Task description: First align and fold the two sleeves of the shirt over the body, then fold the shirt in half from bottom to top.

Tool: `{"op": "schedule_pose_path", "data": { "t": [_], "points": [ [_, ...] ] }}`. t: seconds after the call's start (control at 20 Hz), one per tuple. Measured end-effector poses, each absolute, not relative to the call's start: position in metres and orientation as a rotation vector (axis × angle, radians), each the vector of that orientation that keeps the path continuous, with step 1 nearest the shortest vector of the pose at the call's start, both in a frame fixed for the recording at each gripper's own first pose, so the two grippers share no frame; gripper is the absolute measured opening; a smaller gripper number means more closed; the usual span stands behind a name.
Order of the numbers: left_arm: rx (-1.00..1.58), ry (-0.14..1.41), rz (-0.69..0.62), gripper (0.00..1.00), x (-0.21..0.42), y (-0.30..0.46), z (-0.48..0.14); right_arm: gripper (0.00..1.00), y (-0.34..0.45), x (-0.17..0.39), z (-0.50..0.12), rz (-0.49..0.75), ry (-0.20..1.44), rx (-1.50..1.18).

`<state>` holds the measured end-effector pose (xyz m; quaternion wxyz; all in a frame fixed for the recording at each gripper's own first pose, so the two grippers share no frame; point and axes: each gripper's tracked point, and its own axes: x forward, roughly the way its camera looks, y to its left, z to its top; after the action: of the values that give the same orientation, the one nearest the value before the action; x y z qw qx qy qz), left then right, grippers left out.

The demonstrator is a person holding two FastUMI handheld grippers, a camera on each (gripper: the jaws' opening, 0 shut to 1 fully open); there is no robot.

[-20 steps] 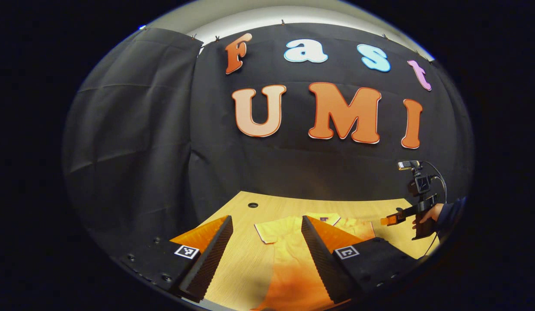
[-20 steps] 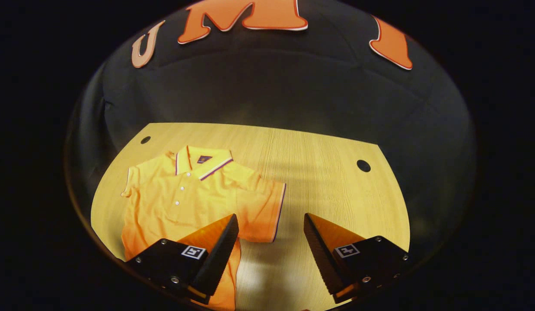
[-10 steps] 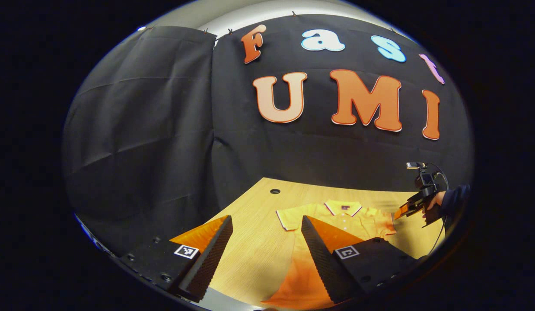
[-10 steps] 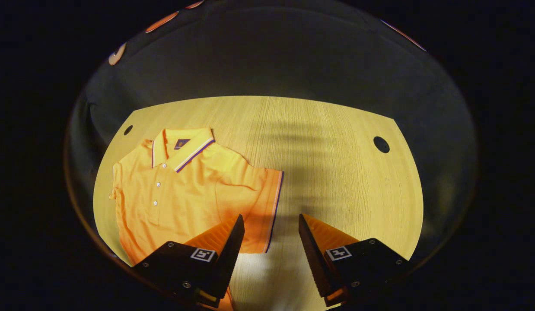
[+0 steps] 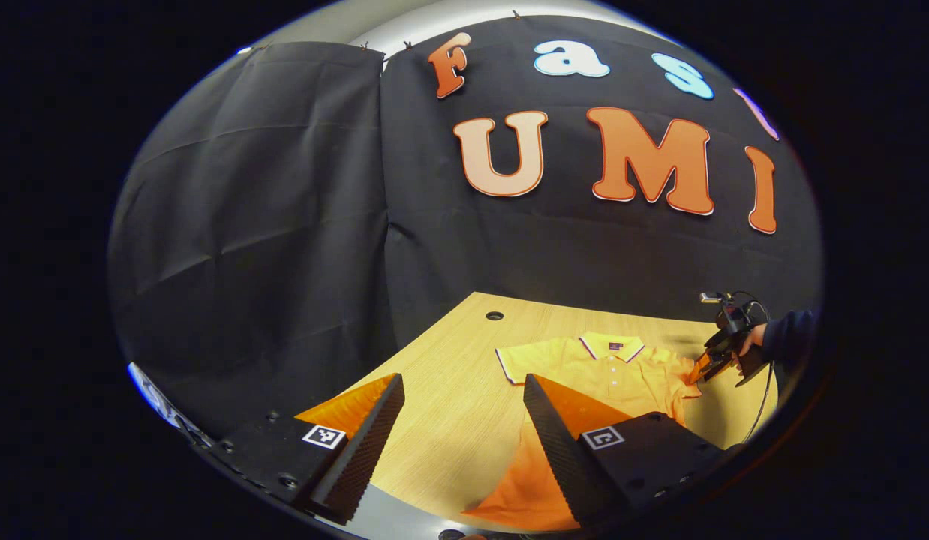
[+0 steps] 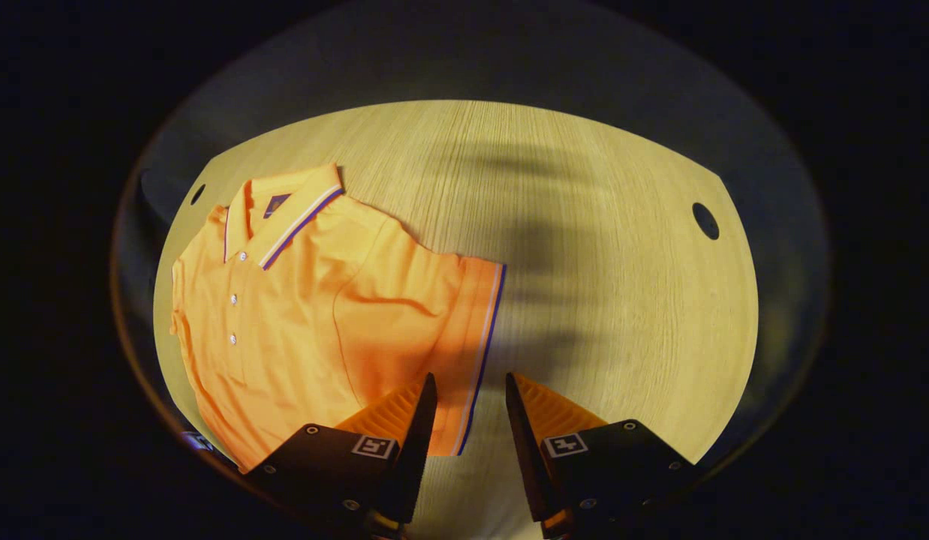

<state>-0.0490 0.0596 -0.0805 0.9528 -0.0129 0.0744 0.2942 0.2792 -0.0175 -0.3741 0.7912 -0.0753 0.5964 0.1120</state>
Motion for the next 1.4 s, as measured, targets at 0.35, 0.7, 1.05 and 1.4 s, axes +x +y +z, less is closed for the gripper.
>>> {"op": "schedule_pose_path", "data": {
  "t": [0.35, 0.7, 1.05, 1.4],
  "points": [
    [-0.044, 0.154, 0.613, 0.98, -0.052, 0.060, -0.080, 0.04, -0.018, 0.295, -0.375, 0.216, 1.242, 0.011],
    [-0.054, 0.165, 0.600, 0.98, -0.048, 0.057, -0.085, 0.05, -0.001, 0.301, -0.329, 0.286, 1.145, 0.138],
    [-0.064, 0.180, 0.603, 0.98, -0.047, 0.060, -0.092, 0.06, 0.058, 0.294, -0.294, 0.428, 1.104, 0.126],
    [-0.196, 0.213, 0.590, 0.98, -0.040, 0.065, -0.103, 0.33, 0.096, 0.275, -0.296, 0.552, 1.108, 0.107]
  ]
}}
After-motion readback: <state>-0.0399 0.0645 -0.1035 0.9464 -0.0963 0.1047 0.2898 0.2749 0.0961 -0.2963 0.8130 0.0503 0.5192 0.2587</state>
